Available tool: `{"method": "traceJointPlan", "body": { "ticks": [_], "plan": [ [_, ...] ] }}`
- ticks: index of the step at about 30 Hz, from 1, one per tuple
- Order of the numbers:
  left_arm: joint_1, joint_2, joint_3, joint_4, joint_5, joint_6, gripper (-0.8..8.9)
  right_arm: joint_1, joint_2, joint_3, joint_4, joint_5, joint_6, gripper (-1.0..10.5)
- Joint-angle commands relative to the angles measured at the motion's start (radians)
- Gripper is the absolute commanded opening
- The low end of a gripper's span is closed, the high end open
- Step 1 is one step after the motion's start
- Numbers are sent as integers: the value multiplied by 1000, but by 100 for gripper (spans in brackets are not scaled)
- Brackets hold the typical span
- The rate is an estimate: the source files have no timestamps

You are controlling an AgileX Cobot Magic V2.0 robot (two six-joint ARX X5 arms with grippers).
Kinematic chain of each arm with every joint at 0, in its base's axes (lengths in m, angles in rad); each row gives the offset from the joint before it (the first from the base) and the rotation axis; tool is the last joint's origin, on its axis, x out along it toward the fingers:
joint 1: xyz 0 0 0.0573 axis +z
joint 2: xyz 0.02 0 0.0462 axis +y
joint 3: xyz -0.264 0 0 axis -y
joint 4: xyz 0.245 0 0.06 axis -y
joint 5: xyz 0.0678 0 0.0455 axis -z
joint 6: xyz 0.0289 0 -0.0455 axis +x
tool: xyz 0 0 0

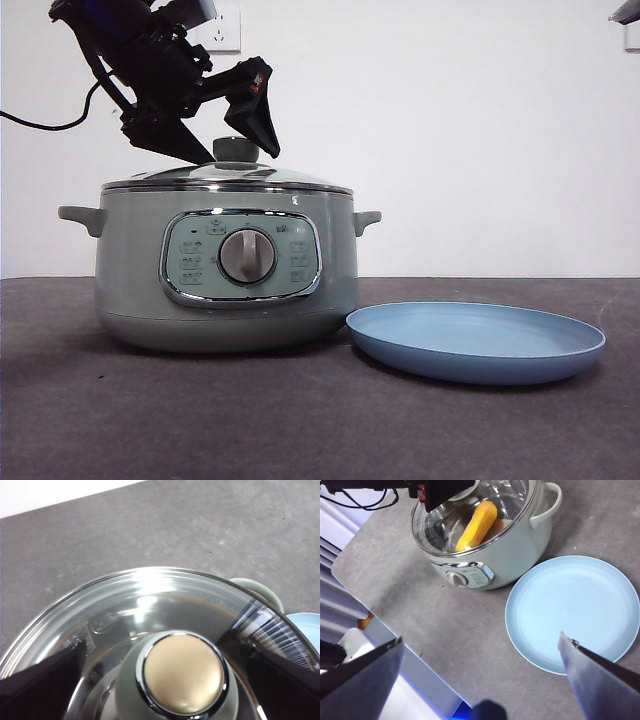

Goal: Take the corn out from the steamer,put the corn on the plate,close the lid

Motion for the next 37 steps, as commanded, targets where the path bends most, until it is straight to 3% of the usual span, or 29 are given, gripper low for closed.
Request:
{"method": "traceJointPlan", "body": {
  "ticks": [1, 4, 9, 13, 31, 37],
  "plan": [
    [-10, 3, -3, 3, -4, 11, 353, 2, 2, 3, 6, 2, 3, 628],
    [-10, 3, -3, -20, 0, 8, 222, 2, 2, 3, 6, 2, 3, 628],
    [-14, 3, -3, -77, 5, 9, 191, 2, 2, 3, 6, 2, 3, 627],
    [-14, 3, -3, -74, 6, 8, -17, 2, 2, 3, 6, 2, 3, 627],
    [-14, -98, 69, -77, 10, 8, -9, 2, 2, 3, 15, 4, 3, 627],
    [-14, -185, 107, -163, 9, 9, -9, 2, 2, 3, 42, 51, 5, 627]
  ]
}}
